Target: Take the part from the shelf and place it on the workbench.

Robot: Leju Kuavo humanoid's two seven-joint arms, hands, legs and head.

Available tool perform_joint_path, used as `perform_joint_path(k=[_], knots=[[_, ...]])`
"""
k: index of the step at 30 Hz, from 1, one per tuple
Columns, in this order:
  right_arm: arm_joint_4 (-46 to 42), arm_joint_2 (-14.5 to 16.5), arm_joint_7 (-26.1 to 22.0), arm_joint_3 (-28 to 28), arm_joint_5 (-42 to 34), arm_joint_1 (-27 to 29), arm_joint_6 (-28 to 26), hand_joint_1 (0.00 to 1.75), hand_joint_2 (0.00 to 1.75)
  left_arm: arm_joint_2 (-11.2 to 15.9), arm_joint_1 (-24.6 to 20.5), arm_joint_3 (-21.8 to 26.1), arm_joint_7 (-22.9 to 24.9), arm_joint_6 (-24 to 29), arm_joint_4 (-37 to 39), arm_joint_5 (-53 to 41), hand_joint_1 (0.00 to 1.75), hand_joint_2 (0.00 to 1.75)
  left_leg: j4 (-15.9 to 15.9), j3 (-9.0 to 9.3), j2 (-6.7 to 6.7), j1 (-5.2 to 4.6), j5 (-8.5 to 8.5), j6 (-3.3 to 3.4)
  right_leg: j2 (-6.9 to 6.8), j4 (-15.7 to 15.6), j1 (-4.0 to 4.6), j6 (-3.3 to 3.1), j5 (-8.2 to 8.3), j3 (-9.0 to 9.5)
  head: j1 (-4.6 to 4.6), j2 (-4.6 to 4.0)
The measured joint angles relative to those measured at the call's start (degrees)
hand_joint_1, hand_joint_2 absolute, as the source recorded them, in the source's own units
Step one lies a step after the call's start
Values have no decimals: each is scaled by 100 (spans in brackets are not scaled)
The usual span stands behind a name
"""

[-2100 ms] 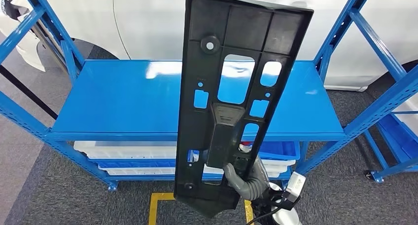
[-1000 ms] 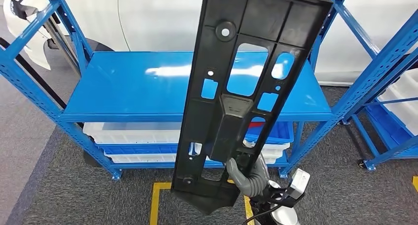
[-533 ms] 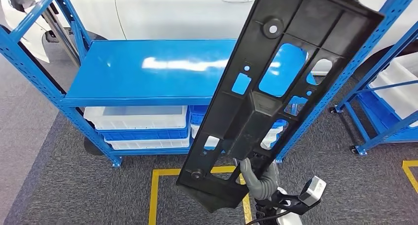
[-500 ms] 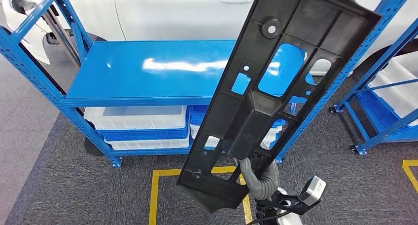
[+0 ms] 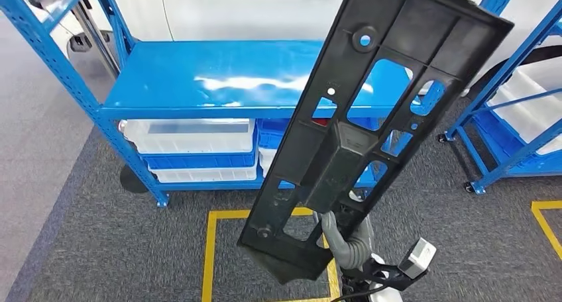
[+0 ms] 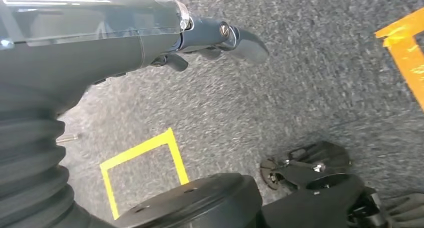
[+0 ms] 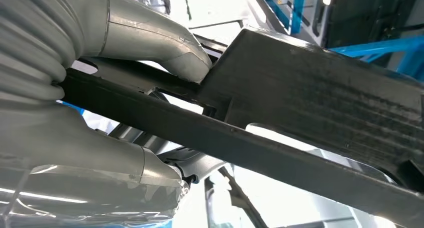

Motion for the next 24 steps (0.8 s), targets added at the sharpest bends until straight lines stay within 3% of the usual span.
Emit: perform_joint_path(k=[1, 2, 4, 5, 6, 7, 9, 11, 12, 14, 15, 17, 19, 20, 21, 22, 24], knots=[[0, 4, -25, -27, -1, 20, -1, 175, 175, 2, -4, 4, 16, -11, 0, 19, 0, 175, -8, -79, 15, 7, 82, 42, 7, 148, -8, 29, -209, -65, 1, 0], [0, 7, -42, -53, -2, 36, -2, 175, 175, 4, -11, 10, 27, -18, 0, 37, 0, 175, -10, -168, 29, 12, 165, 72, 13, 418, -23, 51, -520, -153, 1, 0], [1, 11, -61, -91, -2, 60, -2, 175, 175, 8, -29, 26, 30, -23, 0, 60, 0, 175, 0, -355, 40, -3, 318, 94, 11, 1201, -38, 88, -1107, -321, 1, 0], [2, 12, -67, -105, -2, 70, -2, 175, 175, 8, -38, 36, 30, -26, 0, 65, 0, 175, 10, -444, 44, -11, 390, 93, 11, 1536, -42, 97, -1206, -347, 1, 0], [2, 13, -72, -118, -2, 79, -2, 175, 175, 8, -50, 45, 29, -29, 0, 69, 0, 175, 22, -538, 47, -18, 459, 87, 11, 1713, -44, 97, -1162, -291, 1, 0], [2, 13, -77, -128, -3, 85, -1, 175, 175, 8, -62, 53, 29, -30, 0, 74, 0, 175, 37, -628, 49, -24, 523, 78, 11, 1675, -43, 84, -1025, -126, 1, 0], [2, 19, -92, -138, -13, 88, 5, 175, 175, 4, -88, 64, 28, -31, 0, 78, 0, 175, 71, -777, 49, -37, 630, 56, 11, 997, -29, 18, -824, 506, 1, 0], [2, 39, -113, -144, -33, 87, 19, 175, 175, -2, -102, 74, 21, -30, 0, 85, 0, 175, 90, -845, 46, -49, 723, 11, 9, 135, 8, -65, -938, 1128, 1, 0], [2, 50, -126, -152, -42, 91, 35, 175, 175, -5, -104, 81, 9, -26, 0, 89, 0, 175, 85, -856, 47, -45, 765, -21, 8, -112, 33, -101, -1014, 1280, 0, 0], [3, 70, -152, -176, -39, 117, 83, 175, 175, -4, -95, 97, -54, -8, 0, 95, 0, 175, 63, -878, 49, -36, 828, -96, 1, -235, 45, -170, -981, 1279, 1, 0], [2, 83, -162, -188, -24, 134, 105, 175, 175, -3, -86, 103, -109, 10, 0, 100, 0, 175, 96, -907, 45, -31, 776, -132, -4, -260, 34, -217, -932, 1242, 1, 0], [1, 119, -156, -209, 29, 172, 126, 175, 175, -1, -73, 109, -237, 59, 0, 113, 0, 175, 432, -1030, 36, -24, 388, -198, -18, -292, 5, -292, -805, 1139, 0, 0], [1, 148, -91, -232, 91, 205, 134, 175, 175, -1, -73, 110, -344, 109, 0, 136, 0, 175, 1160, -1216, 33, -9, -156, -250, -7, -281, 12, -312, -696, 1001, -1, 0], [6, 158, -37, -244, 114, 223, 142, 175, 175, -1, -74, 111, -372, 126, 0, 146, 0, 175, 1502, -1270, 33, -3, -292, -269, 4, -266, 14, -308, -647, 927, -1, 0], [16, 167, 18, -254, 130, 242, 157, 175, 175, -1, -73, 111, -372, 129, 0, 151, 0, 175, 1691, -1251, 33, 4, -295, -281, 23, -247, 14, -299, -602, 852, -1, 0], [32, 176, 62, -262, 149, 261, 177, 175, 175, 0, -68, 112, -337, 115, 0, 139, 0, 175, 1651, -1125, 31, 12, -189, -286, 48, -221, 13, -286, -565, 780, -1, 0], [68, 192, 88, -268, 206, 297, 204, 175, 175, 10, -41, 111, -202, 45, 0, 79, 0, 175, 960, -604, -49, 35, 71, -272, 117, -152, 8, -250, -513, 662, -1, 0]])
